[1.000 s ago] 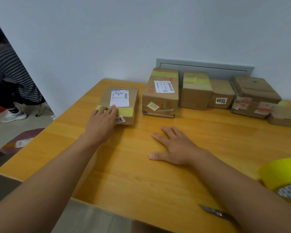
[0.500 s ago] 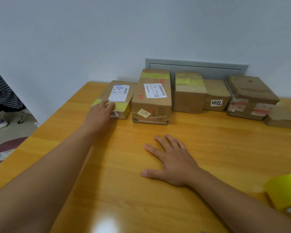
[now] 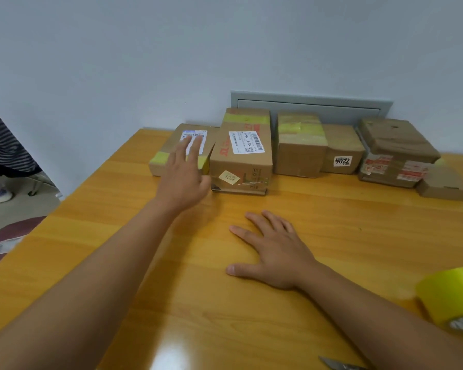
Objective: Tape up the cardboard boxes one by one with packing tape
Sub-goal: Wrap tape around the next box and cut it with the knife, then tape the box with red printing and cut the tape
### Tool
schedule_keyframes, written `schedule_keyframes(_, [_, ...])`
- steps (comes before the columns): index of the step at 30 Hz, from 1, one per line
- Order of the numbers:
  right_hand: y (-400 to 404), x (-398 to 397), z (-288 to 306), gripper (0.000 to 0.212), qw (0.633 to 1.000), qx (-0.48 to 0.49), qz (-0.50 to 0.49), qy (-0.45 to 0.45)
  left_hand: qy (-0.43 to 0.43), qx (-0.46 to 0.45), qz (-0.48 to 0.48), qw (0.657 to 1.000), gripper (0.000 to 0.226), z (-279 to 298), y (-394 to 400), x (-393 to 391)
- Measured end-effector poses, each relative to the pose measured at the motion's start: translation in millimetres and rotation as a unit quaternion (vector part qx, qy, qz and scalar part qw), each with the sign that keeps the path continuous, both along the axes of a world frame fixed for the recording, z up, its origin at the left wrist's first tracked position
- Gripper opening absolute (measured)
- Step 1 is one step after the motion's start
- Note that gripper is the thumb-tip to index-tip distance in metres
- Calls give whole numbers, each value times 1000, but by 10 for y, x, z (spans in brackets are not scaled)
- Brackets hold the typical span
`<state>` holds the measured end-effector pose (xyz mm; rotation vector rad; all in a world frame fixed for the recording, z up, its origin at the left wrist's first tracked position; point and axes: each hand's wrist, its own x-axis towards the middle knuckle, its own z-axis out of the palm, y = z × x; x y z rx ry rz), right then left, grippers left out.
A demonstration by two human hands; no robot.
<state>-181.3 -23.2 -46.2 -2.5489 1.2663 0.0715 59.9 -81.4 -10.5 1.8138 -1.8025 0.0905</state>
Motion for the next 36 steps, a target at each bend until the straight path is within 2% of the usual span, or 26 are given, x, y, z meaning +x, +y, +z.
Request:
schedule_keyframes(2, [8,2,-11,94,1000,-6,1,-7,-21,-18,-54,998,84,98,48,-145])
schedule_keyframes(4, [10,3,-22,93,1000,-13,1,-15,-51,5,-87,995,86,171,29,-281])
schedule_keyframes(9, [-12,-2,-58,92,1000,-18,-2,-22,-135,100,-75,983,80,212,-190,-470])
schedule_keyframes(16, [-19,-11,-57,77,997,-47,-7,-62,-125,78,-60,987,63,188,-114,-540])
schedule_keyframes(21, [40,-37,48,70,980,-48,-55,-184,-93,29,-65,993,56,283,340,-605])
schedule_keyframes(24, [186,-97,57,31,942,-221,-23,-251,-66,10,-73,995,57,348,723,-590])
schedule_keyframes(28, [541,-239,163,25,874,-382,126,-274,-67,-1,-98,993,57,415,1216,-535])
schedule_keyframes(31, [711,-443,366,22,843,-425,134,-301,-76,4,-101,992,59,404,1527,-485])
schedule_keyframes(33, [697,-589,453,19,851,-422,83,-302,-76,-4,-116,990,60,353,1737,-456])
schedule_keyframes(36, [584,-746,514,44,901,-352,-20,-253,-89,-15,-145,985,56,240,2068,-408])
